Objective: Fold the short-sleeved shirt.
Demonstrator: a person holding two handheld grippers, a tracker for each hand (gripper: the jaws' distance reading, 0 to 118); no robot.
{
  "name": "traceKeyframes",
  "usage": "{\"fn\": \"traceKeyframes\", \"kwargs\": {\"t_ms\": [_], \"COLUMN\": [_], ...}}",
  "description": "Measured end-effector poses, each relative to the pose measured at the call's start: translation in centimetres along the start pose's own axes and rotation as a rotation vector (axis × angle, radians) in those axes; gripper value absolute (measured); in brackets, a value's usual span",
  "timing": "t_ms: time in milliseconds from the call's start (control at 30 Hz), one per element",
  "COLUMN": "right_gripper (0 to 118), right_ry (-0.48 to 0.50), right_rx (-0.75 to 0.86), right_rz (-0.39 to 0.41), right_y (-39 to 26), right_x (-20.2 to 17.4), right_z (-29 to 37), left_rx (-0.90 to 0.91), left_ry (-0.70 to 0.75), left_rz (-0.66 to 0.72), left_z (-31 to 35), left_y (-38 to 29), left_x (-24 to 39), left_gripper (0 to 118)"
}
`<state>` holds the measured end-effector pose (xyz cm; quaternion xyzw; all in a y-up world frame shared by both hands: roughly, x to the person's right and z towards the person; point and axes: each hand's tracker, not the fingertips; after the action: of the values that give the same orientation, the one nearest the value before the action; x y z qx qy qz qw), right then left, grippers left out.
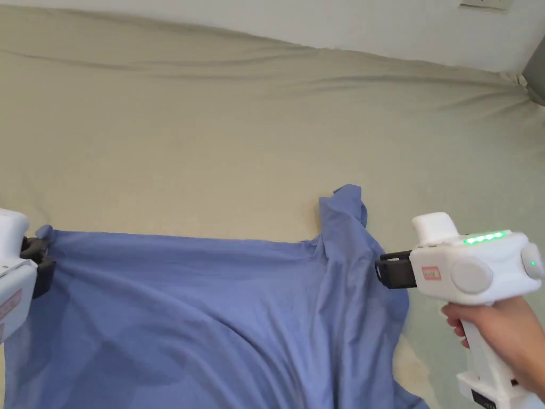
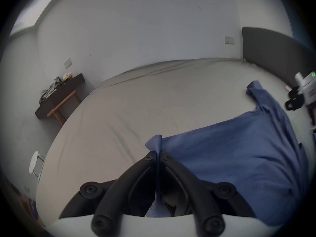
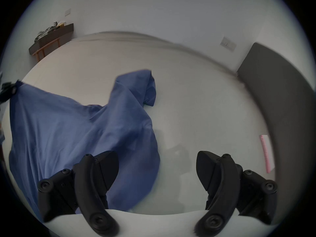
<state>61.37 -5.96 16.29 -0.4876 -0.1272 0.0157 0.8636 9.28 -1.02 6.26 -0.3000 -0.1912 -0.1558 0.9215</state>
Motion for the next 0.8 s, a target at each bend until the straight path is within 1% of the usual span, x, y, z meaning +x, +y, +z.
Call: {"fn": "traceKeyframes", "kwargs": {"t_ms": [33,67,100,200,233,267,300,333,367,400,433,467,500,533,567,633,667,767,800], "right_gripper": [99,99,99,99,99,99,99,98,90,49,3,4,4,4,4,4,4,4,4], "right_ry": [0.007,-0.027,-0.04,0.028,0.027,-0.003,-0.046,-0.029,-0.02,0.054,0.189,0.114,-0.049,-0.053,-0.069,-0.125,-0.14,-0.18,-0.182], "right_rx": [-0.027,-0.047,-0.049,-0.035,-0.03,-0.05,-0.106,-0.067,-0.061,-0.077,-0.051,-0.024,-0.03,-0.062,-0.057,-0.02,0.011,0.098,0.127], "right_rz": [0.013,0.036,0.048,0.04,0.06,0.109,0.146,0.111,0.093,0.071,0.051,0.118,0.246,0.306,0.323,0.281,0.25,0.169,0.142], "right_y": [0.7,1.5,2.1,3.3,3.4,3.4,3.3,3.5,3.9,4.0,4.0,3.7,3.3,3.1,2.8,2.6,2.4,2.1,2.0], "right_x": [0.4,0.5,0.4,-0.2,-0.8,-1.8,-2.8,-3.0,-2.9,-3.0,-3.3,-4.5,-6.4,-6.3,-6.7,-6.6,-5.8,-4.0,-2.8], "right_z": [-1.2,-2.5,-3.4,-5.1,-5.7,-6.0,-6.5,-5.9,-5.5,-5.2,-4.6,-4.3,-3.9,-5.0,-4.6,-2.4,-1.4,4.4,6.7], "left_rx": [0.001,0.003,0.0,-0.012,-0.018,-0.009,0.006,-0.004,-0.015,-0.017,-0.022,-0.028,-0.031,-0.027,-0.023,0.001,0.012,0.065,0.085], "left_ry": [0.003,0.004,0.006,0.006,0.001,-0.003,0.0,0.009,0.015,0.015,0.013,0.009,0.011,0.012,0.014,0.027,0.035,0.05,0.055], "left_rz": [0.004,0.008,0.009,0.021,0.028,0.04,0.052,0.048,0.039,0.039,0.045,0.049,0.052,0.055,0.059,0.066,0.068,0.073,0.071], "left_z": [0.5,0.9,1.2,1.5,1.5,1.6,1.7,1.5,1.5,1.5,1.5,1.5,1.7,2.0,2.3,3.4,4.0,6.5,7.5], "left_y": [-0.1,-0.3,-0.6,-1.3,-1.8,-2.2,-2.7,-2.9,-3.2,-3.5,-3.6,-3.6,-3.7,-3.7,-3.5,-3.0,-2.6,-1.2,-0.7], "left_x": [-0.3,-0.5,-0.6,-1.0,-1.0,-1.1,-1.0,-0.9,-0.6,-0.5,-0.5,-0.5,-0.5,-0.5,-0.6,-0.9,-1.1,-1.9,-2.2], "left_gripper": [1,1,1,1,1,1,1,1,1,1,1,1,1,1,1,1,1,1,1]}}
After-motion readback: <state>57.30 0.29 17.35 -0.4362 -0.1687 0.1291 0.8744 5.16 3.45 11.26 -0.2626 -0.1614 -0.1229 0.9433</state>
